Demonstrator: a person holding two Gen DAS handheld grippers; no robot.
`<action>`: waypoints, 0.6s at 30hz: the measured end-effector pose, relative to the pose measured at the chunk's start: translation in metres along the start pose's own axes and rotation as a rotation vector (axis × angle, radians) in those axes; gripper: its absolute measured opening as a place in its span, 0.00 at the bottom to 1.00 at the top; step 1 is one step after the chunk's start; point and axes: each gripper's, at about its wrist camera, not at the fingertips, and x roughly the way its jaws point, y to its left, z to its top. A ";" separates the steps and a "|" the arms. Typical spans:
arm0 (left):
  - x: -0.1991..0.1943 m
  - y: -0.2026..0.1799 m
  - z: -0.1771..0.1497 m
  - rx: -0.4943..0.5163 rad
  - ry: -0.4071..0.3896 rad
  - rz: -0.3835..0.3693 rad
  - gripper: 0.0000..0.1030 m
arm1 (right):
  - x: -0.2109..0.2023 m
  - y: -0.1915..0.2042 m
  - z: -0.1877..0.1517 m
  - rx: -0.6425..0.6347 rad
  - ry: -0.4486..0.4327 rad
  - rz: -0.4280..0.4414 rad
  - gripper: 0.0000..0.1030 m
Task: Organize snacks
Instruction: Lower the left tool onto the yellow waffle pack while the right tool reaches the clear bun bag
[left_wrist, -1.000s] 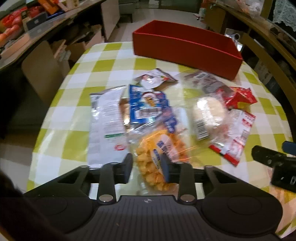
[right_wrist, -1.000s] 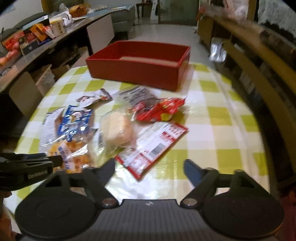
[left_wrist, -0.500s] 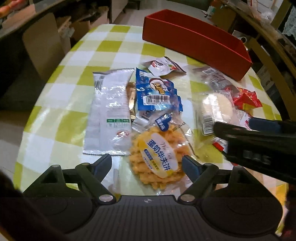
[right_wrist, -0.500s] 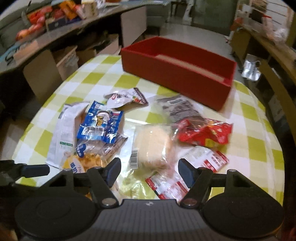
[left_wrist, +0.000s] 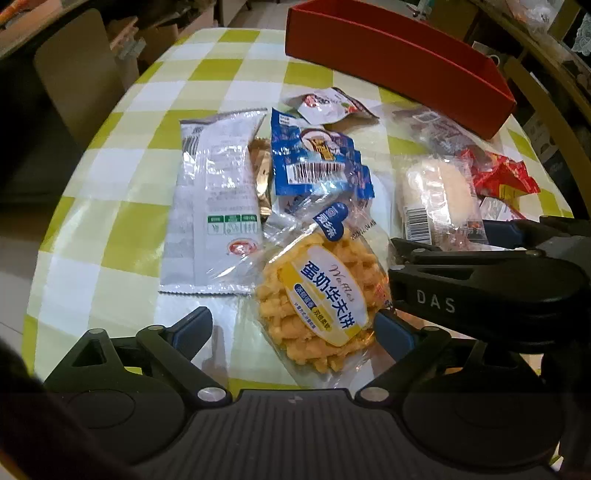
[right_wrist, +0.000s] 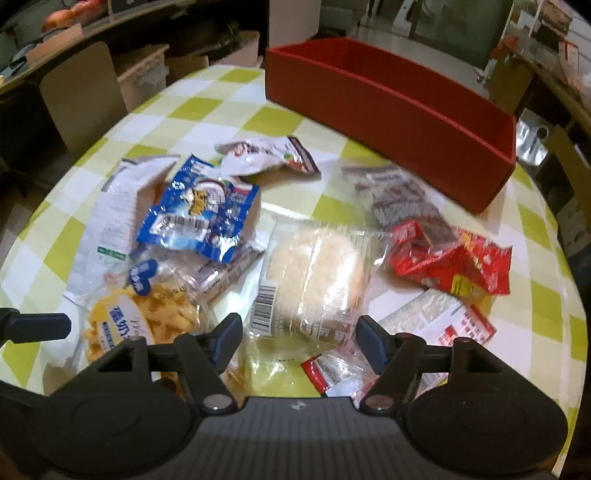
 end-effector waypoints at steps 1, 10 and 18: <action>0.000 0.000 0.000 0.000 0.003 -0.003 0.94 | 0.001 -0.001 0.000 0.003 0.004 0.005 0.77; 0.008 -0.001 -0.003 0.012 0.044 -0.001 0.96 | 0.009 0.008 -0.006 -0.044 0.021 0.001 1.00; 0.010 -0.003 -0.003 0.020 0.048 -0.001 0.96 | -0.001 0.011 -0.005 -0.068 -0.008 0.007 0.76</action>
